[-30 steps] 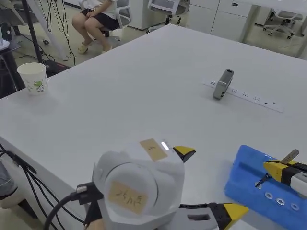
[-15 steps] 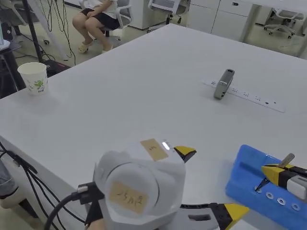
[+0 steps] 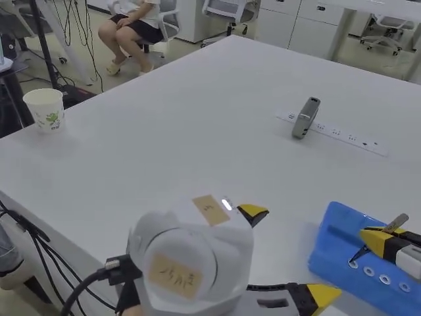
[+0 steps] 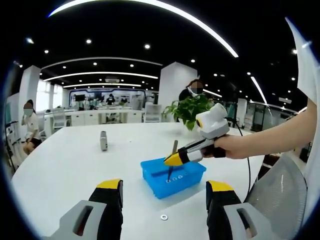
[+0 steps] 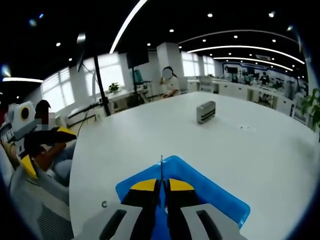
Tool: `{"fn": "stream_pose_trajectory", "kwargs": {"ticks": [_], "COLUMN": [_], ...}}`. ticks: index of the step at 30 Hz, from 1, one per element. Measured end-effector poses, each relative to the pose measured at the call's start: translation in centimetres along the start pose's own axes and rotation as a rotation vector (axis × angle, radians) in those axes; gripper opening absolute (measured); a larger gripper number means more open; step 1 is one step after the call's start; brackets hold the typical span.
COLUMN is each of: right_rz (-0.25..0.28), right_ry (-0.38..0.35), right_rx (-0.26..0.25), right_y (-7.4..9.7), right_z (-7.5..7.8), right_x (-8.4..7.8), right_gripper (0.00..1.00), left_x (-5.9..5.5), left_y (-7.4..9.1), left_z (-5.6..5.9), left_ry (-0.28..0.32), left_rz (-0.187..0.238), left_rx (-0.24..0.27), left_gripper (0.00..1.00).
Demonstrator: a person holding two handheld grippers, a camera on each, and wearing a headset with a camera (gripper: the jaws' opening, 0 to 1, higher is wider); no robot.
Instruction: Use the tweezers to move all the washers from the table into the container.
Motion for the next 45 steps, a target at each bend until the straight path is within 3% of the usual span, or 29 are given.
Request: {"fn": "stream_pose_trajectory", "kwargs": {"ticks": [10, 16, 24, 27, 30, 34, 45], "right_rz": [0.121, 0.146, 0.11, 0.052, -0.027, -0.04, -0.065], "right_ry": [0.061, 0.048, 0.027, -0.01, -0.032, -0.069, -0.051], "right_rx": [0.079, 0.155, 0.254, 0.297, 0.294, 0.31, 0.316], "right_y": [1.6, 1.3, -0.3, -1.2, -1.9, -2.6, -3.2], "right_z": [-3.5, -5.4, -7.7, -8.6, -8.6, -8.9, -9.1], "right_x": [2.7, 3.4, 2.5, 1.2, -0.3, -1.1, -1.4], "right_gripper": [0.03, 0.03, 0.03, 0.03, 0.03, 0.03, 0.03], "left_x": [0.0, -0.1, 0.0, 0.0, 0.0, 0.0, 0.0], "left_y": [0.0, -0.1, 0.0, 0.0, 0.0, 0.0, 0.0], "left_z": [0.1, 0.1, -0.1, -0.1, -0.1, -0.1, -0.1], "left_ry": [-0.001, -0.006, -0.003, -0.002, -0.004, 0.0, 0.001], "left_rz": [-0.003, -0.005, 0.003, 0.004, 0.002, 0.003, 0.003], "left_rx": [-0.007, -0.009, 0.001, 0.003, 0.004, 0.005, 0.002], "left_gripper": [0.68, 0.67, 0.68, 0.68, 0.68, 0.68, 0.68]}}
Point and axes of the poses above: the centre of the closed fingertips' face, and the gripper's own axes: y roughly backward along the fingers, z roughly to its right, x roughly out of its top, the point moved 5 cm from there along y, roughly backward along the fingers, and after that the axes turned 5 degrees about y, right-handed, at the moved point
